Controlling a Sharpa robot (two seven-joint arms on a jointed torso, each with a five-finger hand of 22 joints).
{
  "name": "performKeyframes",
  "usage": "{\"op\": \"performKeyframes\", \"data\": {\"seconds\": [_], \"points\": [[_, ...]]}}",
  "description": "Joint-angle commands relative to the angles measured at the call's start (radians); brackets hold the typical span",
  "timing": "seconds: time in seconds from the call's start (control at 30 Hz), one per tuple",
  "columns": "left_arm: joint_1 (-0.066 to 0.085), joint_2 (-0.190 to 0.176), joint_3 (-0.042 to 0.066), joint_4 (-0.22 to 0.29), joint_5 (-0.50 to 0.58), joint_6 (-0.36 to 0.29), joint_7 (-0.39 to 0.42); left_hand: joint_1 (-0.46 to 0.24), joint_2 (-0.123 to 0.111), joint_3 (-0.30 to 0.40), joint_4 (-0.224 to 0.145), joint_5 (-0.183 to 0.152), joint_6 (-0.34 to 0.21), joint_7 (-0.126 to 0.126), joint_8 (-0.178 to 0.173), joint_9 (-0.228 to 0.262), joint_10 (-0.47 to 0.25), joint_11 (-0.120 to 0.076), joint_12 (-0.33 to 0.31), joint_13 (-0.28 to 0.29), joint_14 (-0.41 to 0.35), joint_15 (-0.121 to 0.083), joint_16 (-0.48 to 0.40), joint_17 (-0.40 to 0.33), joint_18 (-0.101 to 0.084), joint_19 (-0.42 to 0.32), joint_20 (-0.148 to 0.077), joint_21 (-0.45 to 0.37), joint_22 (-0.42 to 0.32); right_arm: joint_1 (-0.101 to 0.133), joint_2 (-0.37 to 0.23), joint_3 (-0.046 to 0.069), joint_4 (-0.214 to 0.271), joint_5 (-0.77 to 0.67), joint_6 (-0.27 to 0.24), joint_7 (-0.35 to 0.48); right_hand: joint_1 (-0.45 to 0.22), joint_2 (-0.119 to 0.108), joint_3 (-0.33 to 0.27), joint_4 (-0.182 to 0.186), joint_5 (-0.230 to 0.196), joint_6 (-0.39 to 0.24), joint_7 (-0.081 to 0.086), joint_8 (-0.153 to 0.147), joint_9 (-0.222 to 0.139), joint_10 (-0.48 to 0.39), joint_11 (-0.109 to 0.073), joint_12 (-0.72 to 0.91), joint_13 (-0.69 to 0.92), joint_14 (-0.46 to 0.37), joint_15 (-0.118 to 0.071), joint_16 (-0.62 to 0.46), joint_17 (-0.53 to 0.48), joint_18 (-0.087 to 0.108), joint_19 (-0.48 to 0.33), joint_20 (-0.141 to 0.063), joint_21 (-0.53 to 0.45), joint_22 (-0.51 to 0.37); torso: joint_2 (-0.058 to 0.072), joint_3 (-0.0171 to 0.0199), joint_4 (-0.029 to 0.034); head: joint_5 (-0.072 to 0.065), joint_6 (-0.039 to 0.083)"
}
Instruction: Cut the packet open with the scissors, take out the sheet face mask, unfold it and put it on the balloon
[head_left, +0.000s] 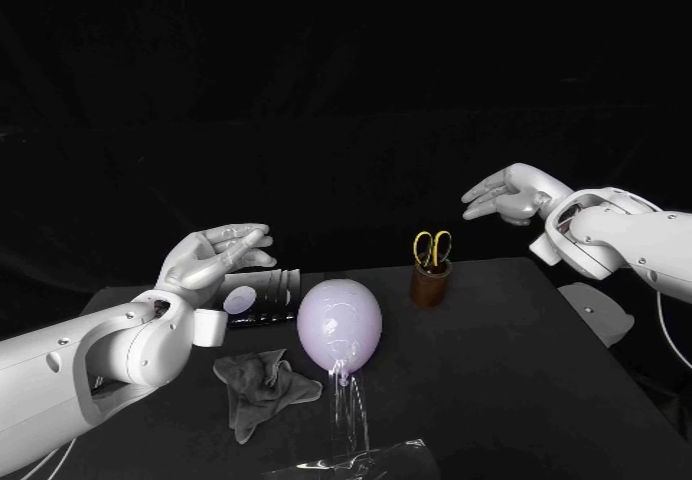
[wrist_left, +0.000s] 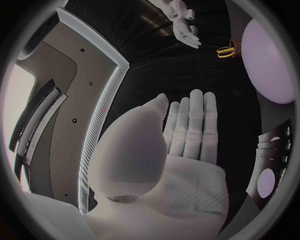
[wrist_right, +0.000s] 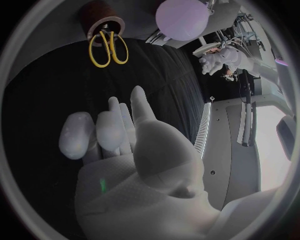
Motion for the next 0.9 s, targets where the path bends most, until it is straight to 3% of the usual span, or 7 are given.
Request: {"op": "performKeyframes", "data": {"seconds": [0.03,0.17,0.27,0.3,0.43,0.8,0.9], "points": [[0.002,0.003,0.001,-0.002,0.007,0.033,0.016,0.0,-0.008,0.0,0.005,0.003,0.005,0.001,0.006,0.001,0.009,0.001,-0.004,-0.001,-0.007,0.002,0.002,0.002,-0.001,-0.007,0.0,0.005,0.001,0.006,0.018,0.001,-0.034,-0.157,0.035,-0.058,0.003,0.009,-0.018,0.001,-0.002,-0.005,0.008,-0.008,0.003,-0.018,0.004,-0.001,-0.001,0.028,0.012,0.049,0.045,-0.011,0.0,0.004,0.01,0.014,0.001,-0.0003,0.0007,-0.005,0.001],[0.002,0.008,0.001,-0.008,0.004,0.031,0.017,-0.005,-0.012,-0.002,0.009,0.003,0.002,0.004,0.003,0.001,0.007,0.003,-0.01,-0.002,-0.011,0.003,0.003,0.004,-0.001,-0.012,0.001,0.006,0.002,0.008,0.073,0.0,-0.111,-0.229,0.07,-0.071,0.003,0.002,-0.038,0.003,-0.003,-0.027,0.017,-0.024,0.003,-0.058,0.014,-0.005,-0.003,0.027,0.02,0.087,0.078,-0.011,-0.005,0.009,0.015,0.02,0.004,0.0002,0.0023,-0.007,-0.001],[0.002,0.011,0.001,-0.01,0.003,0.03,0.019,-0.014,-0.023,-0.009,0.017,0.003,-0.014,0.016,-0.007,0.0,-0.015,0.016,-0.029,-0.002,-0.045,0.018,-0.004,0.01,-0.008,-0.046,0.012,-0.007,-0.003,0.002,0.111,0.0,-0.151,-0.264,0.093,-0.075,0.0,-0.001,-0.051,0.005,-0.004,-0.042,0.022,-0.033,0.003,-0.094,0.021,-0.005,-0.004,0.019,0.027,0.09,0.072,-0.008,-0.02,0.013,0.007,0.004,0.008,0.0014,0.0048,-0.008,-0.001],[0.003,0.012,0.001,-0.011,0.003,0.03,0.02,-0.014,-0.024,-0.009,0.017,0.003,-0.015,0.016,-0.007,0.0,-0.016,0.017,-0.03,-0.002,-0.048,0.018,-0.005,0.01,-0.009,-0.05,0.013,-0.01,-0.004,0.0,0.119,0.0,-0.16,-0.269,0.097,-0.076,-0.001,-0.001,-0.055,0.005,-0.004,-0.045,0.023,-0.036,0.003,-0.1,0.022,-0.005,-0.003,0.018,0.028,0.092,0.073,-0.007,-0.023,0.015,0.006,0.002,0.011,0.0031,0.0054,-0.008,0.0],[0.007,0.014,0.001,-0.013,0.003,0.027,0.021,-0.014,-0.025,-0.013,0.021,0.003,-0.021,0.021,-0.011,0.003,-0.02,0.022,-0.04,0.001,-0.088,0.029,-0.011,0.013,-0.022,-0.126,0.038,-0.063,-0.032,-0.008,0.162,-0.001,-0.202,-0.298,0.128,-0.078,-0.001,-0.001,-0.067,0.005,-0.004,-0.062,0.028,-0.046,0.004,-0.123,0.028,-0.004,-0.003,0.015,0.034,0.109,0.085,-0.006,-0.027,0.019,0.007,0.006,0.02,0.0057,0.0076,-0.012,0.002],[0.018,0.02,0.002,-0.014,0.001,0.024,0.024,-0.01,-0.023,-0.011,0.02,0.003,-0.022,0.022,-0.011,0.004,-0.021,0.023,-0.042,0.002,-0.093,0.029,-0.011,0.014,-0.02,-0.133,0.043,-0.071,-0.037,-0.033,0.21,-0.001,-0.253,-0.36,0.174,-0.087,0.01,0.009,-0.075,0.002,-0.003,-0.063,0.031,-0.049,0.01,-0.122,0.03,-0.002,-0.002,0.028,0.038,0.166,0.146,-0.013,-0.005,0.024,0.03,0.045,0.035,0.0028,0.0109,-0.029,0.002],[0.019,0.02,0.002,-0.015,0.001,0.021,0.024,-0.01,-0.023,-0.011,0.02,0.003,-0.022,0.022,-0.011,0.004,-0.021,0.023,-0.042,0.002,-0.093,0.029,-0.011,0.014,-0.02,-0.133,0.043,-0.071,-0.037,-0.038,0.212,-0.001,-0.252,-0.37,0.188,-0.087,0.014,0.011,-0.075,0.002,-0.003,-0.064,0.03,-0.05,0.011,-0.124,0.03,-0.002,-0.002,0.028,0.038,0.171,0.15,-0.013,-0.004,0.024,0.031,0.047,0.036,0.0021,0.0114,-0.028,0.004]]}}
